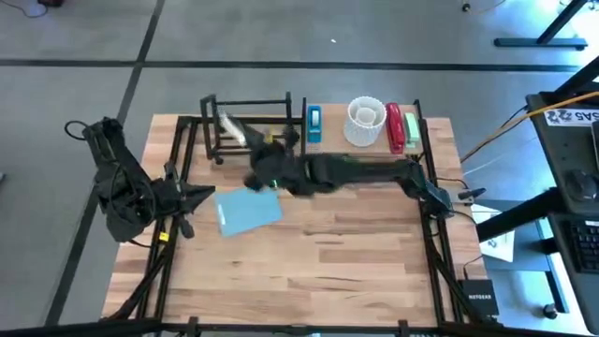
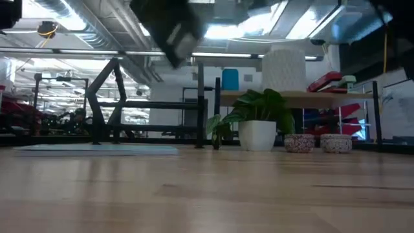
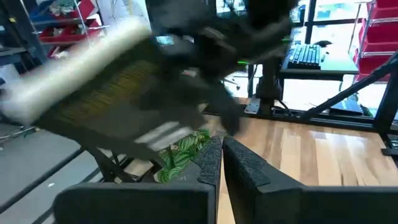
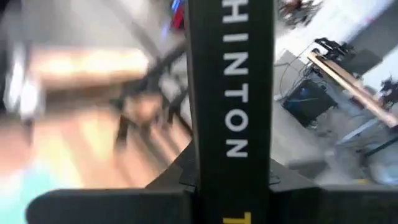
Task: Stock shelves
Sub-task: Put the black book on the bookshelf
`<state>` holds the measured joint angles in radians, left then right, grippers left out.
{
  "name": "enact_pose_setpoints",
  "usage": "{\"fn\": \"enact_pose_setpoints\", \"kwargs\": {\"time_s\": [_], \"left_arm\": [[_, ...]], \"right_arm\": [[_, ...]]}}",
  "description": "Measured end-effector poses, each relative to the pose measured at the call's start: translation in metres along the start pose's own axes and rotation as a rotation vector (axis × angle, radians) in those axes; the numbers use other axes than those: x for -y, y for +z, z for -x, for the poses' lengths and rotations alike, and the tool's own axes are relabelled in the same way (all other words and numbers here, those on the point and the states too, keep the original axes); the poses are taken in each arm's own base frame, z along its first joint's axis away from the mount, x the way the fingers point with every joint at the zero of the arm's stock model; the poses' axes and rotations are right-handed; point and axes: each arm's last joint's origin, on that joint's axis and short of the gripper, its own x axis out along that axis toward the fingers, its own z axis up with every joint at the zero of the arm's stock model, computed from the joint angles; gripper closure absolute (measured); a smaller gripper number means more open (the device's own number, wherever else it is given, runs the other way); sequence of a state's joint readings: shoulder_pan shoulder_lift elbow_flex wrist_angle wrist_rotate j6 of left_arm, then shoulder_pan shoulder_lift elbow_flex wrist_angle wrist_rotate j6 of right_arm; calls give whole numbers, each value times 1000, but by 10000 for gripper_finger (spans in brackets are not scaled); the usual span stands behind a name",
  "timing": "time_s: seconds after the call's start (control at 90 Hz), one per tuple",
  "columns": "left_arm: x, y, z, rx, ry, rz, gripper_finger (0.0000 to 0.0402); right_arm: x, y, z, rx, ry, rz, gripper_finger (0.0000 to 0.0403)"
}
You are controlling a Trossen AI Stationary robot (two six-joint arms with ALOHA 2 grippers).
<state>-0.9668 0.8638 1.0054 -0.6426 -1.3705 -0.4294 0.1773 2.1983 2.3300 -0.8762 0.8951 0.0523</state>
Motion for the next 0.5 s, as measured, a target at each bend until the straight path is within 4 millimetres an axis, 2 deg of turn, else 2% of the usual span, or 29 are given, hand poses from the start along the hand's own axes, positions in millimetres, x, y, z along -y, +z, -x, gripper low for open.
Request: {"fn": "enact_pose_setpoints", "kwargs": {"time_s": [0.144,0.222,0.3,0.367,0.5], "left_arm": [[5,-2,-1,-13,-20,-8,402],[11,-5,-2,-23,-26,-11,402],[21,-10,-4,-33,-24,-7,402],[32,-17,-7,-50,-29,-6,402],[61,-37,-13,-137,-80,32,402]], "right_arm": [[-40,-35,58,-168,154,108,367],[-64,-53,75,-242,204,83,367],[-96,-78,69,-313,185,96,367],[-124,-97,55,-369,201,79,367],[-152,-113,34,-394,211,15,367]]}}
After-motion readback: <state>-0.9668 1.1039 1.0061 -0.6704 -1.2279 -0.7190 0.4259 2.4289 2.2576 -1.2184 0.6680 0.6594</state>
